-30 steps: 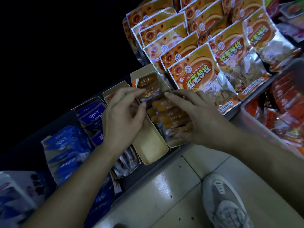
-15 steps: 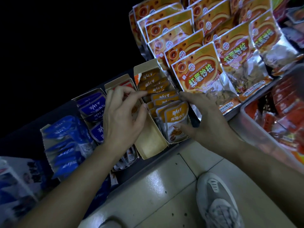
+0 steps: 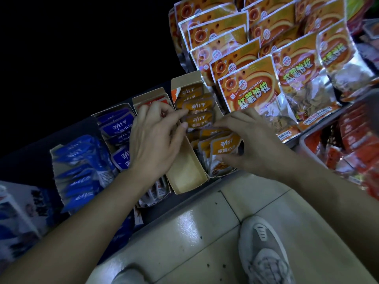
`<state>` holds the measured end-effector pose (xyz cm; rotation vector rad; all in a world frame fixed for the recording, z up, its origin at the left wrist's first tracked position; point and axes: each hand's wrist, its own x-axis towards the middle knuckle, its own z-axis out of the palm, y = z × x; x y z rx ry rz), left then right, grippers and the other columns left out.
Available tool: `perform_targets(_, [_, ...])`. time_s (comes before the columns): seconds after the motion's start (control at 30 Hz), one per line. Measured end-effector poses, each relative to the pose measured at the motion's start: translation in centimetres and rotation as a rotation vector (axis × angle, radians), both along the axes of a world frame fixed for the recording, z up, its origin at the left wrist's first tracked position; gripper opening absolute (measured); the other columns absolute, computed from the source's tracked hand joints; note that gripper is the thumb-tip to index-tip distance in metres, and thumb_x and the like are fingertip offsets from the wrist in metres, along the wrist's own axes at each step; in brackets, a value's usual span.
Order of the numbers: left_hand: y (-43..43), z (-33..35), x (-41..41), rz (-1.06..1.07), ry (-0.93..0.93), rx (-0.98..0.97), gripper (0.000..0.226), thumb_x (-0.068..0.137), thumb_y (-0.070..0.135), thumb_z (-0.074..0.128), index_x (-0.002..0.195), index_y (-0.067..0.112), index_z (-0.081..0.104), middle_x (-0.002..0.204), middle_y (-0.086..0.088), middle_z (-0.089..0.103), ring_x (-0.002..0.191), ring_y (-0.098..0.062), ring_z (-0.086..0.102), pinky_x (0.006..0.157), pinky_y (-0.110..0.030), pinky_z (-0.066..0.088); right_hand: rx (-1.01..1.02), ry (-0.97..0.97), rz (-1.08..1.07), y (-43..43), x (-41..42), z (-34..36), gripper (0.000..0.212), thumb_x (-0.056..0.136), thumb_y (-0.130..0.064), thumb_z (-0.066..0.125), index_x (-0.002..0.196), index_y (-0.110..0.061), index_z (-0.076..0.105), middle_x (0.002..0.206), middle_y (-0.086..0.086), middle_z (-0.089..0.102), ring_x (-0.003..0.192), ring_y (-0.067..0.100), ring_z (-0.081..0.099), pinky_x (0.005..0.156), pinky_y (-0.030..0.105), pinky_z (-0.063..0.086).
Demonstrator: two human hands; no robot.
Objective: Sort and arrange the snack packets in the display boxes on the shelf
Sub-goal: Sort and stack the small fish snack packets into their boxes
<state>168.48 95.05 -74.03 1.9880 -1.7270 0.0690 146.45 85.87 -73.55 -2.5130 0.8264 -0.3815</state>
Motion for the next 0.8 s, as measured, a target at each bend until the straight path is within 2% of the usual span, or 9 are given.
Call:
perform_targets(0.1, [-0.8, 0.9, 0.1, -0.014, -0.039, 0.081, 0.037, 0.094, 0.041, 0.067, 0.128, 0.025, 0.069, 0.096, 0.002, 0.053, 0.094, -0.022, 0.053, 0.081, -0.036, 0.036, -0.016, 0.004, -0.006, 0.2, -0.7, -0.5, 0.066, 0.076, -0.059, 0.067, 0.133, -0.028, 0.056, 0.124, -0.011, 0.058, 0.113, 0.02, 0.047, 0.092, 0.043, 0.04])
perform_targets(0.2, [-1.2, 1.3, -0.1, 0.012, -0.021, 0.126, 0.037, 0.092, 0.047, 0.068, 0.123, 0.028, 0.07, 0.089, 0.008, 0.049, 0.085, -0.017, 0.054, 0.081, -0.036, 0.042, -0.009, -0.044, 0.002, 0.5, -0.8, -0.9, 0.063, 0.078, -0.05, 0.073, 0.134, -0.026, 0.056, 0.127, -0.009, 0.058, 0.113, 0.022, 0.049, 0.093, 0.048, 0.044])
perform_targets(0.33, [-2.5, 1.5, -0.5, 0.056, 0.055, 0.132, 0.014, 0.094, 0.043, 0.067, 0.096, 0.032, 0.075, 0.066, 0.016, 0.052, 0.067, -0.011, 0.06, 0.069, -0.04, 0.058, 0.013, -0.071, -0.005, 0.6, -0.9, -1.0, 0.061, 0.079, -0.042, 0.076, 0.135, -0.026, 0.056, 0.127, -0.009, 0.057, 0.114, 0.023, 0.049, 0.094, 0.047, 0.044])
perform_targets(0.4, [-2.7, 1.3, -0.5, 0.066, 0.084, 0.069, 0.014, 0.096, 0.04, 0.066, 0.093, 0.031, 0.076, 0.063, 0.019, 0.049, 0.065, -0.009, 0.059, 0.066, -0.042, 0.059, 0.007, -0.081, -0.009, 0.7, -1.1, -1.1, 0.06, 0.08, -0.043, 0.075, 0.134, -0.027, 0.056, 0.127, -0.01, 0.058, 0.113, 0.023, 0.05, 0.093, 0.047, 0.043])
perform_targets(0.47, [-2.5, 1.3, -0.3, 0.041, 0.083, -0.089, 0.017, 0.097, 0.038, 0.064, 0.094, 0.026, 0.077, 0.064, 0.019, 0.048, 0.064, -0.007, 0.058, 0.062, -0.039, 0.057, -0.006, -0.089, -0.022, 0.8, -1.2, -1.4, 0.06, 0.08, -0.045, 0.073, 0.135, -0.026, 0.057, 0.128, -0.009, 0.058, 0.114, 0.023, 0.05, 0.093, 0.049, 0.043])
perform_targets(0.6, [-2.0, 1.3, -0.1, 0.011, 0.08, -0.357, 0.02, 0.099, 0.03, 0.067, 0.093, 0.015, 0.078, 0.063, 0.01, 0.056, 0.06, -0.008, 0.057, 0.052, -0.035, 0.051, -0.001, -0.107, -0.031, 1.1, -1.1, -1.8, 0.06, 0.082, -0.045, 0.07, 0.138, -0.027, 0.055, 0.136, -0.005, 0.053, 0.122, 0.024, 0.048, 0.095, 0.054, 0.042])
perform_targets(0.67, [-1.9, 1.1, 0.0, -0.018, 0.08, -0.37, 0.019, 0.098, 0.027, 0.068, 0.091, 0.013, 0.078, 0.062, 0.003, 0.058, 0.06, -0.012, 0.057, 0.054, -0.038, 0.051, -0.018, -0.091, -0.048, 1.0, -0.7, -1.8, 0.063, 0.082, -0.044, 0.071, 0.141, -0.029, 0.052, 0.137, 0.0, 0.047, 0.125, 0.024, 0.045, 0.098, 0.048, 0.04])
perform_targets(0.73, [-1.8, 0.9, -0.2, -0.031, 0.096, -0.351, 0.017, 0.098, 0.026, 0.069, 0.09, 0.013, 0.078, 0.063, 0.002, 0.057, 0.061, -0.013, 0.056, 0.055, -0.04, 0.049, -0.053, -0.033, -0.082, 0.7, -0.4, -1.7, 0.071, 0.082, -0.041, 0.075, 0.146, -0.033, 0.046, 0.133, 0.003, 0.041, 0.122, 0.023, 0.04, 0.098, 0.036, 0.031])
perform_targets(0.8, [-1.8, 0.8, -0.2, -0.032, 0.111, -0.325, 0.015, 0.097, 0.026, 0.069, 0.091, 0.015, 0.078, 0.067, 0.003, 0.057, 0.063, -0.011, 0.054, 0.053, -0.039, 0.047, -0.073, 0.022, -0.091, 0.3, 0.0, -1.5, 0.079, 0.081, -0.039, 0.078, 0.15, -0.034, 0.039, 0.13, 0.003, 0.039, 0.118, 0.021, 0.036, 0.097, 0.035, 0.028])
